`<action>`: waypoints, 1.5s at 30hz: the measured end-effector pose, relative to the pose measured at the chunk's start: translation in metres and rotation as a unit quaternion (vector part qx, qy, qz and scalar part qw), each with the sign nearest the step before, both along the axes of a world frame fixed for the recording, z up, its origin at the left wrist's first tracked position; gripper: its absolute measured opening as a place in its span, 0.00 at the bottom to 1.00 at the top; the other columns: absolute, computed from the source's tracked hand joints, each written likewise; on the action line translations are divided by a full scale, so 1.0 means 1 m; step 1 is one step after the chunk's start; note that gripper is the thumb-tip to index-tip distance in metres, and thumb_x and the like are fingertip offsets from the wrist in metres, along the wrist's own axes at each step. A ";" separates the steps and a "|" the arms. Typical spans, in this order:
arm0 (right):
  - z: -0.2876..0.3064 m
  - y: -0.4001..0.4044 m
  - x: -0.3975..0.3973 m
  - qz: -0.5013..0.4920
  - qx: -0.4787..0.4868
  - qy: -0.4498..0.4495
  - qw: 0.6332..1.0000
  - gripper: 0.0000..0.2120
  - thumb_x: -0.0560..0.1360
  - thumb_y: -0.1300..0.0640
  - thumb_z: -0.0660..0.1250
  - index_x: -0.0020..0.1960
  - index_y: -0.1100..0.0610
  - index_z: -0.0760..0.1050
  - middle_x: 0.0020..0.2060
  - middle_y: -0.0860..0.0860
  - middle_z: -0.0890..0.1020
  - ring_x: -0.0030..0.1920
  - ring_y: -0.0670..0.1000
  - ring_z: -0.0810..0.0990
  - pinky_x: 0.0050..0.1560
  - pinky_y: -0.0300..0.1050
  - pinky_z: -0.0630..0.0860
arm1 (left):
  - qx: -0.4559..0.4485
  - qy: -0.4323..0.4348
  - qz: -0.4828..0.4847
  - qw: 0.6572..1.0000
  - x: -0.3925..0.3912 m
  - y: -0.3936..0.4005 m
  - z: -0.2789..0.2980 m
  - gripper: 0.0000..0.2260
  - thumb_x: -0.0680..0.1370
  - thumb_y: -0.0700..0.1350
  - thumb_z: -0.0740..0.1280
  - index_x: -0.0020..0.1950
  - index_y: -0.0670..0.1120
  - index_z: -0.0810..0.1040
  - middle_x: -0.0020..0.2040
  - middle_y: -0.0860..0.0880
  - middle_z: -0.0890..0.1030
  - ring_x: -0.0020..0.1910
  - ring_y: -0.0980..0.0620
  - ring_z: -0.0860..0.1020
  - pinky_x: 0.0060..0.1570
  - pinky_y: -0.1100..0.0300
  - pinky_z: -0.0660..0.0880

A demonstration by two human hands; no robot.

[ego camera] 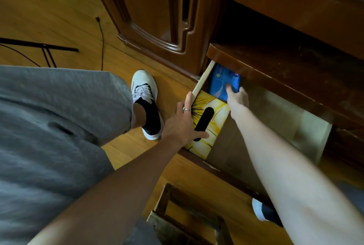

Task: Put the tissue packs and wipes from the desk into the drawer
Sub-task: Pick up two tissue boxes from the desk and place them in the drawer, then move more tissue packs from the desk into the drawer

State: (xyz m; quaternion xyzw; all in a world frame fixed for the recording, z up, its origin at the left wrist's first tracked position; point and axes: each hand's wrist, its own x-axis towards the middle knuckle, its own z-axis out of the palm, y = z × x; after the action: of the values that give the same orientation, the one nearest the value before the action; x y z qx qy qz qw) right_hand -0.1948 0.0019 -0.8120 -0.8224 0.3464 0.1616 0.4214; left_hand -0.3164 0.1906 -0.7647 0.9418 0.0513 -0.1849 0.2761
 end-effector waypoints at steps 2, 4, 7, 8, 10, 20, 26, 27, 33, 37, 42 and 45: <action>-0.001 0.004 -0.001 0.032 -0.017 0.025 0.999 0.39 0.75 0.31 0.64 0.78 0.53 0.66 0.74 0.55 0.71 0.71 0.60 0.72 0.69 0.53 0.71 | 0.001 0.002 -0.001 1.000 0.001 -0.001 0.001 0.67 0.59 0.68 0.79 0.79 0.58 0.31 0.67 0.49 0.67 0.58 0.46 0.74 0.42 0.52 0.75; -0.003 0.004 -0.003 0.051 -0.020 0.039 0.998 0.41 0.74 0.29 0.62 0.77 0.55 0.67 0.74 0.55 0.71 0.70 0.60 0.72 0.69 0.54 0.71 | -0.002 0.002 -0.003 1.000 0.002 -0.001 0.001 0.67 0.59 0.69 0.79 0.79 0.58 0.31 0.67 0.49 0.67 0.58 0.46 0.73 0.42 0.53 0.73; -0.003 0.006 -0.008 0.055 0.000 0.032 0.998 0.41 0.74 0.29 0.63 0.78 0.55 0.65 0.74 0.55 0.70 0.70 0.60 0.72 0.67 0.53 0.72 | -0.002 -0.002 -0.001 1.000 0.000 -0.001 0.000 0.67 0.59 0.69 0.78 0.79 0.58 0.31 0.67 0.49 0.67 0.58 0.46 0.74 0.40 0.54 0.71; -0.002 0.004 -0.009 0.050 0.012 0.032 0.998 0.42 0.74 0.30 0.65 0.78 0.55 0.64 0.74 0.55 0.70 0.70 0.60 0.72 0.68 0.53 0.71 | -0.002 -0.001 -0.002 1.000 0.000 0.000 0.000 0.67 0.59 0.69 0.78 0.79 0.59 0.31 0.67 0.49 0.67 0.58 0.46 0.74 0.40 0.54 0.71; 0.001 -0.002 -0.014 0.058 0.032 0.033 0.997 0.41 0.73 0.32 0.67 0.79 0.53 0.64 0.76 0.54 0.68 0.72 0.59 0.70 0.70 0.54 0.70 | 0.001 -0.002 -0.004 1.000 -0.001 -0.001 -0.002 0.67 0.59 0.70 0.78 0.79 0.59 0.31 0.67 0.49 0.68 0.56 0.46 0.75 0.39 0.55 0.72; 0.042 -0.014 -0.072 0.110 0.079 0.086 0.987 0.40 0.80 0.33 0.56 0.82 0.57 0.53 0.81 0.56 0.58 0.79 0.60 0.59 0.76 0.57 0.58 | 0.020 0.013 -0.033 0.999 0.001 0.000 0.014 0.63 0.64 0.70 0.75 0.80 0.55 0.32 0.73 0.48 0.63 0.62 0.44 0.74 0.46 0.48 0.78; 0.140 -0.068 -0.112 0.160 0.038 -0.020 0.986 0.30 0.80 0.48 0.67 0.78 0.51 0.62 0.77 0.53 0.67 0.75 0.55 0.68 0.72 0.52 0.67 | 0.048 -0.004 -0.047 0.998 0.023 -0.012 0.086 0.43 0.77 0.66 0.63 0.82 0.50 0.43 0.80 0.45 0.53 0.76 0.41 0.60 0.68 0.43 0.67; 0.165 -0.079 -0.113 0.162 0.025 -0.057 0.985 0.26 0.81 0.48 0.67 0.77 0.51 0.65 0.75 0.51 0.70 0.72 0.53 0.71 0.68 0.49 0.70 | 0.044 -0.044 -0.055 0.997 0.030 -0.018 0.110 0.39 0.78 0.64 0.62 0.82 0.50 0.49 0.78 0.46 0.58 0.73 0.41 0.65 0.65 0.44 0.70; 0.340 -0.121 -0.113 0.205 -0.073 -0.323 0.921 0.10 0.82 0.50 0.65 0.61 0.45 0.80 0.52 0.38 0.83 0.52 0.38 0.81 0.54 0.37 0.77 | -0.014 -0.352 -0.072 0.933 0.064 -0.042 0.281 0.17 0.80 0.53 0.64 0.68 0.53 0.75 0.59 0.52 0.79 0.55 0.50 0.81 0.49 0.54 0.78; 0.434 -0.141 -0.098 0.162 -0.236 -0.487 0.825 0.10 0.81 0.52 0.62 0.56 0.42 0.80 0.49 0.37 0.82 0.50 0.38 0.79 0.48 0.34 0.75 | -0.025 -0.505 -0.095 0.857 0.086 -0.056 0.376 0.11 0.79 0.49 0.65 0.61 0.53 0.79 0.55 0.54 0.81 0.55 0.53 0.79 0.46 0.57 0.78; 0.489 -0.168 -0.054 0.175 -0.418 -0.397 0.798 0.16 0.82 0.47 0.60 0.67 0.47 0.76 0.65 0.44 0.78 0.67 0.50 0.72 0.63 0.48 0.73 | 0.012 -0.544 -0.168 0.822 0.125 -0.088 0.449 0.12 0.79 0.49 0.65 0.62 0.51 0.79 0.59 0.53 0.79 0.59 0.51 0.74 0.44 0.55 0.75; 0.492 -0.177 -0.037 0.179 -0.455 -0.368 0.791 0.17 0.81 0.40 0.59 0.60 0.47 0.80 0.56 0.43 0.82 0.59 0.49 0.76 0.53 0.47 0.75 | 0.010 -0.514 -0.193 0.836 0.155 -0.116 0.465 0.14 0.80 0.52 0.64 0.64 0.52 0.77 0.62 0.52 0.77 0.60 0.51 0.73 0.43 0.57 0.71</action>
State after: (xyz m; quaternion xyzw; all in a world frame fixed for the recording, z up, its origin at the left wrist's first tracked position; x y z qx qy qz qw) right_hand -0.2321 -0.1746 -0.3199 -0.9637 0.0455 -0.2565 0.0580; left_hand -0.1618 0.0747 -0.2998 0.8949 -0.2787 0.2769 0.2117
